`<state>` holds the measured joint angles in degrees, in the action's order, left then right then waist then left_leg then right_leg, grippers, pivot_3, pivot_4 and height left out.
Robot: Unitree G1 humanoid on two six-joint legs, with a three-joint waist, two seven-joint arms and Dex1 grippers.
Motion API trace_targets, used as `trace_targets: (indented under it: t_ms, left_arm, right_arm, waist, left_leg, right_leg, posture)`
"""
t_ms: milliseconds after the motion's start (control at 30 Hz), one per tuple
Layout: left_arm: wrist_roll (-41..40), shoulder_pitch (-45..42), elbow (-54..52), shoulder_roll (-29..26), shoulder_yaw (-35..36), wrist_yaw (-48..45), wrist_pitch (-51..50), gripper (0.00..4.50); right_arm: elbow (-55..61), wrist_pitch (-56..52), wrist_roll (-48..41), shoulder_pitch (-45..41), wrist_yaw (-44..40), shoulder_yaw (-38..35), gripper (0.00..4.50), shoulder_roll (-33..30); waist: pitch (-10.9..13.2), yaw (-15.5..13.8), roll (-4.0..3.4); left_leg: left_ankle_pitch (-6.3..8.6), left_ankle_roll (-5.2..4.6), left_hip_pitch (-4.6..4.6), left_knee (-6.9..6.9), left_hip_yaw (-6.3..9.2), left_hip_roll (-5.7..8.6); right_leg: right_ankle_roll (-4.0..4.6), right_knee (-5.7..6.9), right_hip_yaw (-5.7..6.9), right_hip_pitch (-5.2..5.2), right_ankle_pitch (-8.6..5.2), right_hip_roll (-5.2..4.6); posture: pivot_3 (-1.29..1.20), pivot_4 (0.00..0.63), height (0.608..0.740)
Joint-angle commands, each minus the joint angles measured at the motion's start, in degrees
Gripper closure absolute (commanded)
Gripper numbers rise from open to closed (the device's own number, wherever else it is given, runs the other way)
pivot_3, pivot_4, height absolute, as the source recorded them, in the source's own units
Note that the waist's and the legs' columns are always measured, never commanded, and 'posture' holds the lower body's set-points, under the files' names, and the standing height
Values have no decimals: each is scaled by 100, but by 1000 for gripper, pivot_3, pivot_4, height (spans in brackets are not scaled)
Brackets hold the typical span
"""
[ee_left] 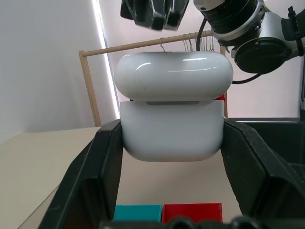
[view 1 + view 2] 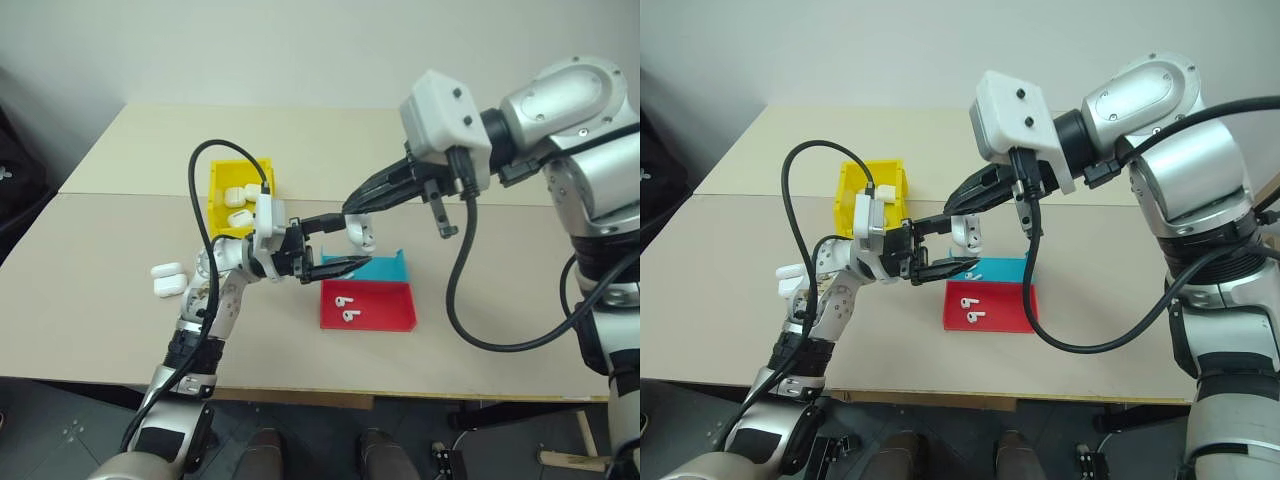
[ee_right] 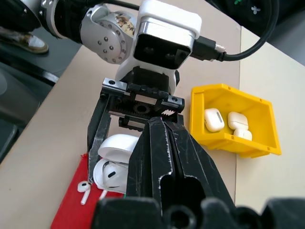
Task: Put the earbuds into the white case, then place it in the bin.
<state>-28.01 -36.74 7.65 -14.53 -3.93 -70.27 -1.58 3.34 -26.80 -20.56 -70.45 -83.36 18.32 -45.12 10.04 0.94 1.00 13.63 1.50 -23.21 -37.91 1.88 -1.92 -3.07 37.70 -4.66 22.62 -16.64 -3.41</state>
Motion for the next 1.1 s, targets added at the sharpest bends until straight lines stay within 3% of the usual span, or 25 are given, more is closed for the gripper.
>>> trace_targets:
  t_ms: [33,167,300,800,1100]
  left_arm:
    - [-37,-138,-82,52,43,10,165,1728]
    - [-113,-109,-145,72,125,-9,155,1728]
    - [-216,-44,-177,55,223,-94,188,1728]
    - [-353,-15,-197,113,309,-98,178,1728]
    - [-342,111,-135,183,372,-111,310,1728]
  right_arm:
    - [-85,370,224,101,-131,-66,4480,-18]
    - [-124,474,404,116,-166,-41,4480,-62]
    - [-19,-281,671,-593,183,404,4480,590]
    - [63,-252,959,-406,31,331,4480,369]
    - [-259,-909,335,-660,401,-489,4480,565]
  waist:
    - [0,-1,0]
    - [0,5,0]
    - [0,109,-3]
    - [0,15,-3]
    - [0,7,-3]
  left_leg:
    - [0,0,0,0,0,0]
    - [-1,0,3,0,0,1]
    - [-1,0,3,0,-4,-1]
    - [-4,3,-1,-3,6,3]
    - [-4,3,-1,-3,6,3]
  right_leg:
    - [0,2,0,0,0,0]
    - [0,4,-1,-1,0,0]
    - [1,25,-10,16,0,2]
    - [1,26,1,13,0,-1]
    - [2,27,1,13,0,-1]
  posture:
    - [0,150,740]
    - [0,150,740]
    - [0,150,740]
    - [0,150,740]
    - [0,150,740]
